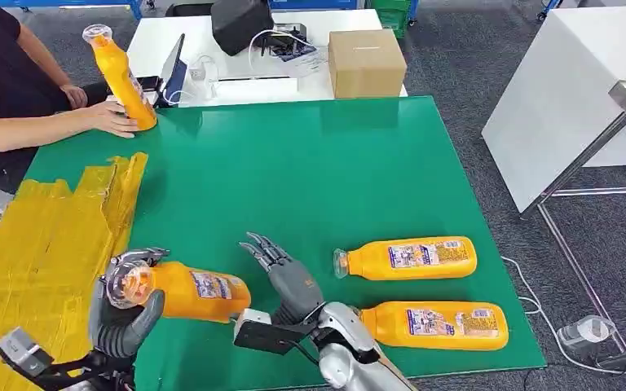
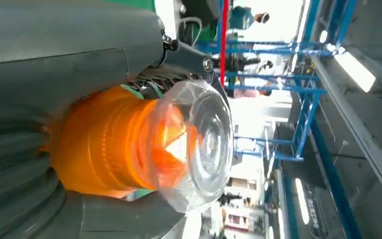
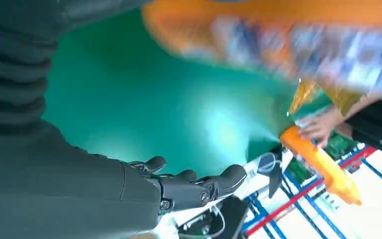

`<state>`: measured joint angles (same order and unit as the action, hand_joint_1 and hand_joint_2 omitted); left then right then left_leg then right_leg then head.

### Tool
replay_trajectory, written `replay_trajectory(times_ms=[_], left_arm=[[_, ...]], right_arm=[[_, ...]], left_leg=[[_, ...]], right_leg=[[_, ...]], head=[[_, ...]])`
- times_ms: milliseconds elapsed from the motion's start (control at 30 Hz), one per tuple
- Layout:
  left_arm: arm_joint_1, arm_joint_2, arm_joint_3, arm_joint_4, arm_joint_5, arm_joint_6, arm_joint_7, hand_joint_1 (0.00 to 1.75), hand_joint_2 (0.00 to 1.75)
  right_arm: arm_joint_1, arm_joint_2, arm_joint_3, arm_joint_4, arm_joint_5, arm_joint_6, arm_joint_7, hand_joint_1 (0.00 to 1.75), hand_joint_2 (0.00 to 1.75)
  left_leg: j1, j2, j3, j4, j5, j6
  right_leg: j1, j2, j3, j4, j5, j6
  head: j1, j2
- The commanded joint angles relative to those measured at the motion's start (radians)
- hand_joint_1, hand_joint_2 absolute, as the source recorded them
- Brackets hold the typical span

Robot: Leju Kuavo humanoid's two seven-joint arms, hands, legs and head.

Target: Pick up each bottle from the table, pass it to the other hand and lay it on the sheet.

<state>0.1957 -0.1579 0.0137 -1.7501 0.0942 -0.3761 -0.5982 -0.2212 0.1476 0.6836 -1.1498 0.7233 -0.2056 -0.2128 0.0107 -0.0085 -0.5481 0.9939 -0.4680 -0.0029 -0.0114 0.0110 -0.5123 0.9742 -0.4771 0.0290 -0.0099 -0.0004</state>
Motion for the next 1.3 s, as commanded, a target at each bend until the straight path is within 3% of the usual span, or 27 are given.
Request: replay_trajectory(times_ms=[33,367,467,533,733,800,1000,1033,1167,1300], left_arm=[[0.023,-0.028,0.043,-0.06,-0.095,0.074,-0.05,1.75,1.75],[-0.017,-0.011,0.116,-0.129,-0.298,0.319,-0.1,1.75,1.75],[-0.024,-0.004,0.12,-0.13,-0.294,0.316,-0.094,1.75,1.75],[-0.038,0.011,0.112,-0.129,-0.445,0.474,-0.1,1.75,1.75],[-0.07,0.053,0.103,-0.038,-0.817,0.756,-0.046,1.75,1.75],[-0.081,0.104,0.088,0.06,-0.942,0.784,0.022,1.75,1.75],[-0.083,0.107,0.088,0.075,-0.939,0.796,0.017,1.75,1.75],[-0.078,0.123,0.083,0.093,-1.01,0.798,0.059,1.75,1.75],[-0.108,0.217,0.071,0.36,-1.227,0.773,0.172,1.75,1.75],[-0.132,0.237,0.068,0.485,-1.24,0.757,0.17,1.75,1.75]], right_arm=[[0.036,-0.052,-0.006,-0.096,0.022,-0.002,0.016,0.0,0.0],[0.097,-0.085,-0.015,-0.185,0.043,-0.014,0.021,0.0,0.0],[0.099,-0.086,-0.016,-0.188,0.043,-0.014,0.021,0.0,0.0],[0.102,-0.09,-0.016,-0.203,0.047,-0.013,0.02,0.0,0.0],[0.107,-0.106,-0.003,-0.237,0.049,-0.009,0.017,0.0,0.0],[0.095,-0.117,0.011,-0.237,0.045,-0.001,0.013,0.0,0.0],[0.093,-0.118,0.012,-0.235,0.045,0.0,0.013,0.0,0.0],[0.085,-0.12,0.018,-0.229,0.04,0.006,0.012,0.0,0.0],[0.035,-0.127,0.045,-0.213,0.012,0.029,-0.001,0.0,0.0],[0.012,-0.122,0.059,-0.201,0.006,0.04,0.0,0.0,0.0]], left_leg=[[0.001,-0.001,0.001,0.0,0.0,0.001],[0.001,-0.001,0.0,0.0,0.0,0.0],[0.0,-0.001,0.0,0.0,0.0,0.0],[0.0,-0.001,0.0,0.0,0.0,0.0],[0.0,-0.002,0.001,-0.001,0.001,0.0],[0.0,-0.001,0.002,-0.002,0.001,0.0],[0.001,0.0,0.003,-0.002,0.001,0.0],[0.0,0.0,0.002,-0.001,0.001,0.001],[0.0,0.001,0.004,-0.003,0.001,0.0],[-0.001,0.001,0.003,-0.003,0.002,0.0]], right_leg=[[0.001,-0.002,0.001,-0.001,0.0,-0.001],[0.001,-0.002,0.001,-0.001,0.0,-0.001],[0.001,-0.002,0.001,-0.001,0.0,-0.001],[0.0,-0.002,0.001,0.0,0.0,-0.001],[0.001,-0.004,0.003,-0.001,0.0,-0.001],[0.0,-0.003,0.003,-0.002,0.0,-0.001],[0.001,-0.002,0.003,-0.002,0.0,-0.001],[0.0,-0.002,0.002,-0.001,0.0,-0.001],[0.0,-0.001,0.004,-0.003,0.001,-0.001],[0.0,0.0,0.003,-0.002,0.001,-0.001]], head=[[0.0,0.0],[0.0,0.0],[0.0,0.0],[0.0,0.0],[0.0,0.0],[0.0,0.0],[0.0,0.0],[0.0,0.0],[0.0,0.0],[0.0,0.0]])
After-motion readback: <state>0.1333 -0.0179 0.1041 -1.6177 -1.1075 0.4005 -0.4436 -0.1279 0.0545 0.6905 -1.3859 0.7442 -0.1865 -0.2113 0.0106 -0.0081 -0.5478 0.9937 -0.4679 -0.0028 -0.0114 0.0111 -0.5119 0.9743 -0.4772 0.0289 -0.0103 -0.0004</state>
